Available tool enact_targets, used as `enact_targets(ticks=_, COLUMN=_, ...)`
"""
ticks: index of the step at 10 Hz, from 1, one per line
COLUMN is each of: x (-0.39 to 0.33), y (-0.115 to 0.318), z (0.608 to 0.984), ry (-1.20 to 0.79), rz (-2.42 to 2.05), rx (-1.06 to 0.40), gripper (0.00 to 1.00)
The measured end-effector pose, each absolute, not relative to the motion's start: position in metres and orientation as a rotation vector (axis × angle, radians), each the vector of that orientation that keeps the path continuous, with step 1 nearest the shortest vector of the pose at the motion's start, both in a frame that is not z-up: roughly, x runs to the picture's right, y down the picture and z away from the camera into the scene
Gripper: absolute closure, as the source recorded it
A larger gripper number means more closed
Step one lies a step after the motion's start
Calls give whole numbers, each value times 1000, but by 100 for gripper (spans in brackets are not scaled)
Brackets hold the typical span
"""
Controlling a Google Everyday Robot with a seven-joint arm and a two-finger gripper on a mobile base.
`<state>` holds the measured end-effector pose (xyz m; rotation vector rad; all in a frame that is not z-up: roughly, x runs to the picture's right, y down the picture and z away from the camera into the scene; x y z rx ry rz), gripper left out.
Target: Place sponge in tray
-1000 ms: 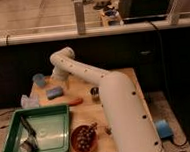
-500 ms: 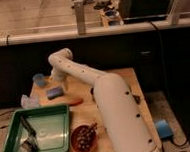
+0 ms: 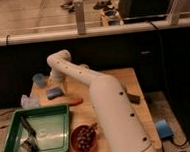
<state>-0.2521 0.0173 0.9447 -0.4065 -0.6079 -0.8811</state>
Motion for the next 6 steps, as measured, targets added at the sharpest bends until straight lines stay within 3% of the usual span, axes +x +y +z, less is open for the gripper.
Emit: enact_targets(ticks=6, x=-262, y=26, z=954, ry=-634, rz=-923, rx=-452, gripper=20)
